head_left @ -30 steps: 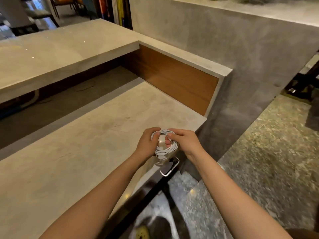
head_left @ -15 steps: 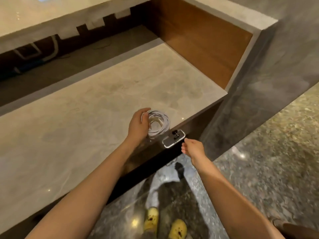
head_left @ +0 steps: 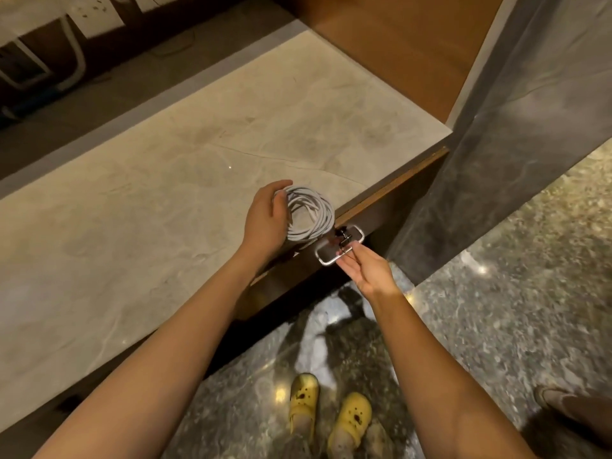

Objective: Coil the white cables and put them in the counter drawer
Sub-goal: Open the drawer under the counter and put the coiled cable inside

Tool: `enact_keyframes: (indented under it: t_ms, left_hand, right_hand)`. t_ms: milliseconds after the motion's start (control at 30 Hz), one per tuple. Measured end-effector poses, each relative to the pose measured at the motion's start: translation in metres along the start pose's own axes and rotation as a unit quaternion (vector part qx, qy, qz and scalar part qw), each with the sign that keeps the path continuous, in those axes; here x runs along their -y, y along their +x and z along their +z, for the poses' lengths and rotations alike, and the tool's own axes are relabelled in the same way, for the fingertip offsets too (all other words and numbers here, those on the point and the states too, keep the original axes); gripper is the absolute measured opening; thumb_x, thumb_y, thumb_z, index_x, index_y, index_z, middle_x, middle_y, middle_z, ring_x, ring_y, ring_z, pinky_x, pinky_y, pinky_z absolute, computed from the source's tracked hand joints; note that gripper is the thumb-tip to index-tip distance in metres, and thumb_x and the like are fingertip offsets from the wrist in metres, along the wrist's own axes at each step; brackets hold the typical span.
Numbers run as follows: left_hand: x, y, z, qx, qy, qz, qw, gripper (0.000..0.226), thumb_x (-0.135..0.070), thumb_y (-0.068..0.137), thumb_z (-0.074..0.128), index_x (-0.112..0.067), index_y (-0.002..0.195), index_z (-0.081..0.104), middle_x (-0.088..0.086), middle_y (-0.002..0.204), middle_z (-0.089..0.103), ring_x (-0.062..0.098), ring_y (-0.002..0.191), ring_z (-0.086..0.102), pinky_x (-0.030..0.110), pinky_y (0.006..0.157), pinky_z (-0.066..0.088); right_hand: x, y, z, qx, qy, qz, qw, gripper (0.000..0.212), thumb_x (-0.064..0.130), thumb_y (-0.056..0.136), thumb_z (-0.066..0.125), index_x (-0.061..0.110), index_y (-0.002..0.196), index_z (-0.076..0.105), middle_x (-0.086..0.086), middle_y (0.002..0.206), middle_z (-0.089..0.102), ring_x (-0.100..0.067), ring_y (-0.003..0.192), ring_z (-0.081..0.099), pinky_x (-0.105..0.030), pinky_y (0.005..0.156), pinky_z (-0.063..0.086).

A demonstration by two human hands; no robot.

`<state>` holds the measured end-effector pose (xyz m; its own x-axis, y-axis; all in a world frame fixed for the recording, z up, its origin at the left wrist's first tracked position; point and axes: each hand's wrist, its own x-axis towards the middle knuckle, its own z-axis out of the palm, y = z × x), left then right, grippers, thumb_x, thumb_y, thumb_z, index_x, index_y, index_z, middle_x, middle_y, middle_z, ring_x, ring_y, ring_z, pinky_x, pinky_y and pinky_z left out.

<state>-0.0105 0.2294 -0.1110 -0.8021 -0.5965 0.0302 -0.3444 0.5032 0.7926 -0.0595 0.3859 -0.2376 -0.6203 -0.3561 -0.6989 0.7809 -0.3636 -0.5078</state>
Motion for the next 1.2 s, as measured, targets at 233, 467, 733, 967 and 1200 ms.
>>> enact_keyframes:
  t_ms: [233,467,733,967,1200]
  left_hand:
    - [-0.004,-0.003,0.002,0.005,0.005,-0.017,1.000,0.033,-0.018,0.100,0.034,-0.010,0.124,0.054,0.012,0.127,0.057,0.021,0.115,0.052,0.013,0.084,0.033]
    - [-0.007,-0.005,0.003,0.004,-0.003,-0.025,1.000,0.033,-0.017,0.100,0.033,-0.008,0.124,0.054,0.015,0.128,0.056,0.025,0.115,0.052,0.024,0.091,0.038]
    - [-0.001,-0.004,0.005,0.002,-0.003,-0.011,1.000,0.034,-0.018,0.100,0.033,-0.009,0.125,0.054,0.014,0.129,0.055,0.026,0.117,0.051,0.027,0.093,0.037]
    - [-0.002,-0.006,0.004,-0.002,-0.004,-0.008,1.000,0.034,-0.018,0.100,0.033,-0.009,0.125,0.053,0.014,0.130,0.054,0.027,0.118,0.051,0.028,0.095,0.037]
    - [-0.005,-0.047,0.018,0.077,0.021,0.105,0.991,0.032,-0.019,0.100,0.035,-0.009,0.123,0.053,0.007,0.119,0.054,0.008,0.102,0.048,0.003,0.080,0.034]
  right_hand:
    - [-0.003,-0.029,-0.034,-0.041,0.010,0.001,0.999,0.029,0.006,0.092,0.054,-0.006,0.119,0.055,-0.017,0.097,0.066,-0.026,0.088,0.065,-0.030,0.070,0.059]
    - [0.003,-0.065,-0.052,-0.075,-0.055,-0.010,0.996,0.026,0.005,0.094,0.051,-0.007,0.117,0.056,-0.023,0.105,0.064,-0.029,0.091,0.065,-0.035,0.084,0.056]
    - [0.038,-0.116,-0.020,-0.187,-0.502,-0.403,0.742,0.033,0.025,0.093,0.052,0.012,0.123,0.054,-0.005,0.128,0.047,-0.020,0.124,0.037,-0.033,0.104,0.032]
    - [0.064,-0.095,-0.004,0.066,-0.848,-0.306,0.428,0.066,0.068,0.086,0.029,0.018,0.105,0.066,0.000,0.105,0.066,-0.018,0.111,0.051,-0.037,0.114,0.010]
    - [0.068,-0.105,-0.043,0.128,-0.845,-0.327,0.404,0.094,0.092,0.055,0.019,0.025,0.107,0.059,0.008,0.100,0.057,-0.013,0.099,0.046,-0.022,0.090,0.016]
